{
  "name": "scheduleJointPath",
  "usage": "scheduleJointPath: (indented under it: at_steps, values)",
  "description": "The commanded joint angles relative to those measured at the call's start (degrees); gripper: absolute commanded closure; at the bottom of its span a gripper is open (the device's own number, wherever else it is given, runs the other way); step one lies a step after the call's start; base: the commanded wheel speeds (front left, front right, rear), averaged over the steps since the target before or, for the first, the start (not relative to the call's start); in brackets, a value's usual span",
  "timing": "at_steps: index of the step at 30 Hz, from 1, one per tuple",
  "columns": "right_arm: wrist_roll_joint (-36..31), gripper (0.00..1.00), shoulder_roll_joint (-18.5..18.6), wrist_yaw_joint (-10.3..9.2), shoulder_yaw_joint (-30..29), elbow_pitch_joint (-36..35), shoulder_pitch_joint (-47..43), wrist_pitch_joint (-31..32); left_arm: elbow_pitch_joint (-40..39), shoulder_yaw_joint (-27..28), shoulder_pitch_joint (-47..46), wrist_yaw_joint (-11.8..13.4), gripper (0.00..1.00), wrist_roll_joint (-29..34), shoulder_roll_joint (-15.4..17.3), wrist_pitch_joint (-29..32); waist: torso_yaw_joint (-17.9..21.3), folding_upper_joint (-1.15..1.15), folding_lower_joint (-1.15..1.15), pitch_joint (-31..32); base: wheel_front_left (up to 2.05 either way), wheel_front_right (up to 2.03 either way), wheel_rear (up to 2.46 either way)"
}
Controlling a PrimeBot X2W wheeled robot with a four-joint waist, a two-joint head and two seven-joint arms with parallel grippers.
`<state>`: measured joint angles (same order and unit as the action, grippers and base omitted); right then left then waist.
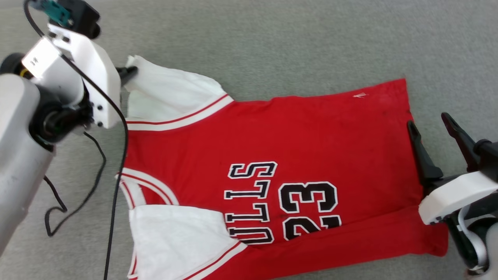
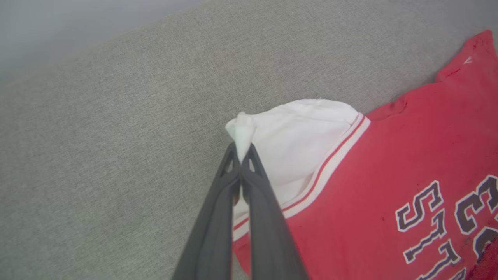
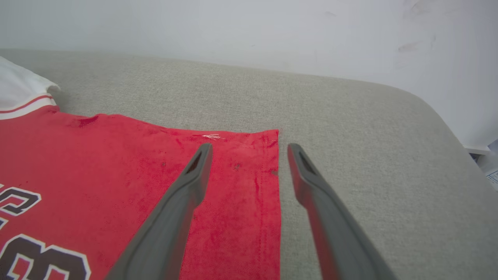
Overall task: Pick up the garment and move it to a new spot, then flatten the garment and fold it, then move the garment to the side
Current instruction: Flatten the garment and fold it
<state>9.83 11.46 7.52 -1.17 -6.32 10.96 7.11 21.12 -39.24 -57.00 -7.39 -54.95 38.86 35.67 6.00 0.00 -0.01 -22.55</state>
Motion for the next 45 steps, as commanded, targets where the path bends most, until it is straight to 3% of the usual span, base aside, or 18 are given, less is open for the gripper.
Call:
scheduleJointPath:
  at_steps: [1,6,7,11,20,26,38,39,41,45]
  values:
    - [0.9,0.0,1.5,-0.07,0.2,-0.6,-0.1,2.8,-2.1,0.0,1.5,0.3,1.0,-0.1,0.3,-0.6,-2.4,0.0,0.01,2.0,0.0,0.0,0.0]
    - [3.2,0.0,7.4,-0.08,0.3,-0.4,3.8,16.0,-11.6,0.2,5.6,1.5,1.0,-0.2,2.0,-2.3,-4.9,0.0,0.01,2.4,0.0,0.0,0.0]
    - [3.2,0.0,7.4,-0.08,0.3,-0.4,3.8,16.0,-11.6,0.2,5.6,1.5,1.0,-0.2,2.0,-2.3,-4.9,0.0,0.01,2.4,0.0,0.0,0.0]
    - [6.6,0.0,11.0,-0.07,1.6,0.3,8.0,26.4,-19.0,0.1,8.8,3.4,1.0,1.0,3.8,-3.5,-6.6,0.0,0.01,1.7,0.0,0.0,0.0]
    - [10.4,0.0,17.4,-0.07,3.6,8.0,17.5,43.9,-31.7,-0.1,14.1,6.6,1.0,2.5,6.1,-6.2,-9.6,0.0,0.01,-0.4,0.0,0.0,0.0]
    - [9.1,0.0,19.2,-0.07,4.7,13.2,21.8,47.5,-35.5,-0.1,14.3,6.7,1.0,3.5,6.7,-6.7,-11.4,0.0,0.01,-2.4,0.0,0.0,0.0]
    - [8.1,0.0,18.7,-0.03,8.3,22.9,24.4,46.0,-36.7,-0.3,13.1,5.5,1.0,4.2,6.7,-7.8,-13.7,0.0,0.01,-5.4,0.0,0.0,0.0]
    - [8.3,0.54,18.5,-0.03,8.8,23.6,24.0,46.2,-36.4,-0.3,13.1,5.3,1.0,4.3,6.6,-7.9,-13.8,0.0,0.01,-5.4,0.0,0.0,0.0]
    - [8.6,1.0,18.7,-0.03,9.6,24.5,23.5,45.7,-35.9,-0.4,13.3,5.1,1.0,4.2,6.4,-8.2,-13.9,0.0,0.01,-5.3,0.0,0.0,0.0]
    - [9.4,1.0,19.0,-0.05,9.4,25.6,23.3,42.8,-34.1,-0.3,14.3,5.3,1.0,3.9,6.2,-9.3,-13.8,0.0,0.01,-3.9,0.0,0.0,0.0]
